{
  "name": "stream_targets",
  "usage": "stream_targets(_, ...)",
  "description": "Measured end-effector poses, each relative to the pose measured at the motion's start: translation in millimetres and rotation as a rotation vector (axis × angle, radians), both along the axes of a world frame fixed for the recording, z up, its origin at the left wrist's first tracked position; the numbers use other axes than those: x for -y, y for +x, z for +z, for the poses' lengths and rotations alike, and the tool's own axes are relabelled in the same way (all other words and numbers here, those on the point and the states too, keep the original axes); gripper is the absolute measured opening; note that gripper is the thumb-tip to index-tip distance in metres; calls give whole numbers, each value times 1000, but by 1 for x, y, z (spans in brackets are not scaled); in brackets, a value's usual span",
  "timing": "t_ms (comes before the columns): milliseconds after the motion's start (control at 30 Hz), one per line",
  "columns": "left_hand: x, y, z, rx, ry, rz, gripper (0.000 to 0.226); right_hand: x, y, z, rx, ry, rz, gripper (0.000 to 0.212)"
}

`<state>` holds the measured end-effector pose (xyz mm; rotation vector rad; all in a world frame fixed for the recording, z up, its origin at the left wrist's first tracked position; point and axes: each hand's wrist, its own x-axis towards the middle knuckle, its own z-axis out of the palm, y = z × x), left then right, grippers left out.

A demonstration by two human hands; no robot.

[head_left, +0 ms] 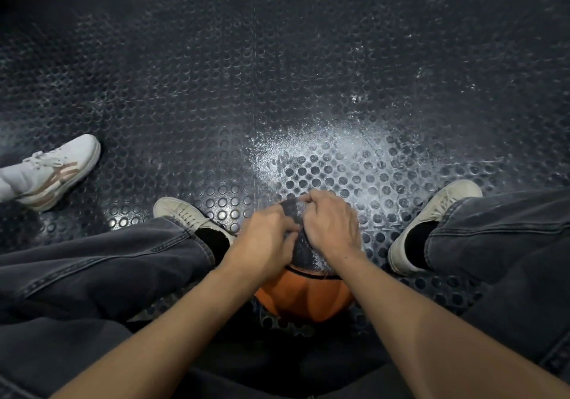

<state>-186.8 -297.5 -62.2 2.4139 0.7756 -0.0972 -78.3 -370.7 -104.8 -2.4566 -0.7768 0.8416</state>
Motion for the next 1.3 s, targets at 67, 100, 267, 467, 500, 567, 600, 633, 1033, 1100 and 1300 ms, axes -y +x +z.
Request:
stream_targets(67, -16, 15, -7, -36, 33, 100, 16, -1, -3, 2, 19, 0, 34, 30)
stream_targets(100, -23, 24, -10, -62, 22, 143, 17, -1, -5, 3, 30, 5, 35, 30)
stream_targets(267, -2, 9, -4, -21, 19, 18, 18, -1, -1, 0, 1, -2, -32, 29)
stream_targets(467, -25, 28, -17, -25, 25, 174, 16, -4, 2, -2, -18, 7, -33, 28)
stream_targets(500, -31, 32, -19, -29, 18, 187, 17, -5, 1, -3, -11, 5, -59, 27)
stream_targets(567, -29, 32, -18, -13, 15, 152, 17, -7, 2, -4, 7, -11, -100, 25)
stream_targets(600, -23, 26, -14, 0, 25, 96, 18, -8, 3, -4, 6, -26, -111, 25)
stream_targets(633, -13, 17, -9, 22, 39, 31, 19, -9, 5, -3, 3, -36, -116, 25)
stream_targets(1033, 2, -6, -6, 107, 74, -153, 19, -1, 11, -12, -56, 17, -122, 29)
stream_targets(1100, 8, -13, 3, 95, 16, -245, 20, -2, 13, -11, -64, 8, -110, 29)
stream_targets(1300, -16, 9, -10, 89, 114, -60, 19, -9, 14, -6, -47, -4, -137, 31)
